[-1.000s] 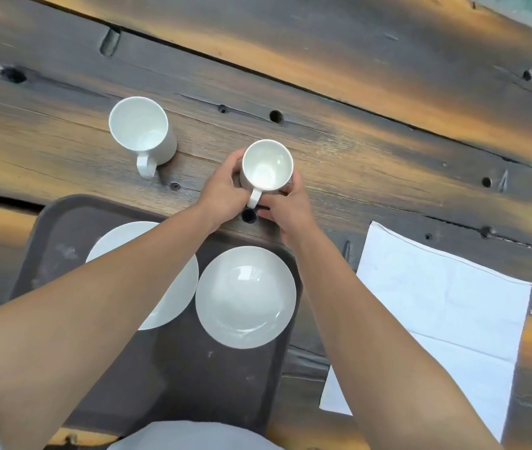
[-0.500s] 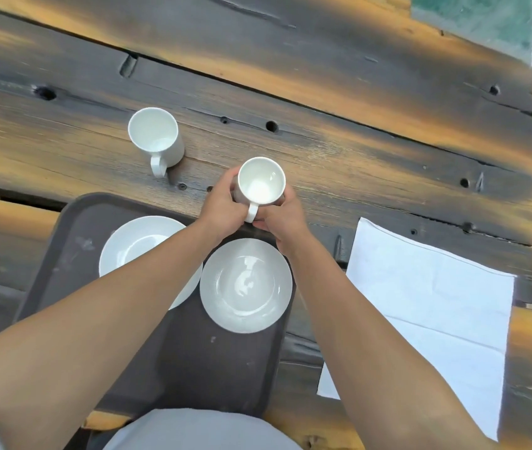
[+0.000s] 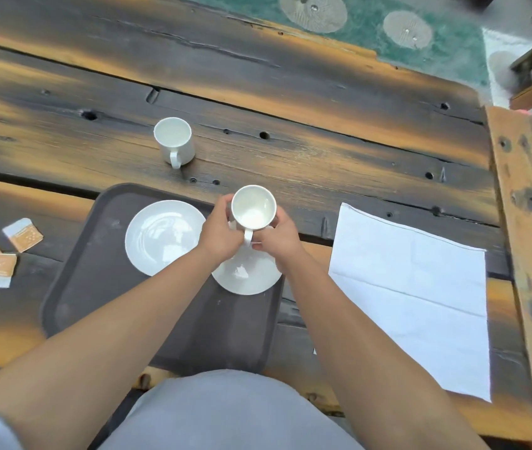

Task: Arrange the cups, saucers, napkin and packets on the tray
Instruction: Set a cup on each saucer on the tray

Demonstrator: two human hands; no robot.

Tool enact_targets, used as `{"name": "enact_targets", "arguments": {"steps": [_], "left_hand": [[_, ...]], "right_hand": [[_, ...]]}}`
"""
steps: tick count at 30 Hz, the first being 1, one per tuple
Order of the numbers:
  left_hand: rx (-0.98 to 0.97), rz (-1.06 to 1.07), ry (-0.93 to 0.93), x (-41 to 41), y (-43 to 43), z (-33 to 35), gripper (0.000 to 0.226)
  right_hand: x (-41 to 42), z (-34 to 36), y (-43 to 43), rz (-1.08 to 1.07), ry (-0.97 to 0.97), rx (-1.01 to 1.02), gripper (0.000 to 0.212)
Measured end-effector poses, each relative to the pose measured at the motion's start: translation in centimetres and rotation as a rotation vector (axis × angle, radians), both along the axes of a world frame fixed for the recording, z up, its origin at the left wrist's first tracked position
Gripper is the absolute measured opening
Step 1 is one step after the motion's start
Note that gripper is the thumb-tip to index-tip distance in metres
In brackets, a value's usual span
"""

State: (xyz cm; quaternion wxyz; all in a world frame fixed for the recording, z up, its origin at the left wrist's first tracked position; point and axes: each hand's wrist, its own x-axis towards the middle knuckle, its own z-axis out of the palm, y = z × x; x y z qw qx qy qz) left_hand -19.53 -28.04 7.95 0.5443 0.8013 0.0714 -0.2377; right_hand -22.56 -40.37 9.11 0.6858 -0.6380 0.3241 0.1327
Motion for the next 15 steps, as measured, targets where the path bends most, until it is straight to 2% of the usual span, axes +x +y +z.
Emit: {"name": "enact_targets", "arguments": {"steps": [8,15], "left_hand": [[0.060,0.000,-0.019,-6.3,0.9,-1.1,0.079],[0.115,-0.041,-0.006,-7.7,1.8,-1.7,0.078]], "right_hand": [[-6.0,-0.8,0.9,0.022,-0.015,-0.010,0.075],[-7.7,-1.7,2.0,0.017,0.032,-0.028,0.072]]}}
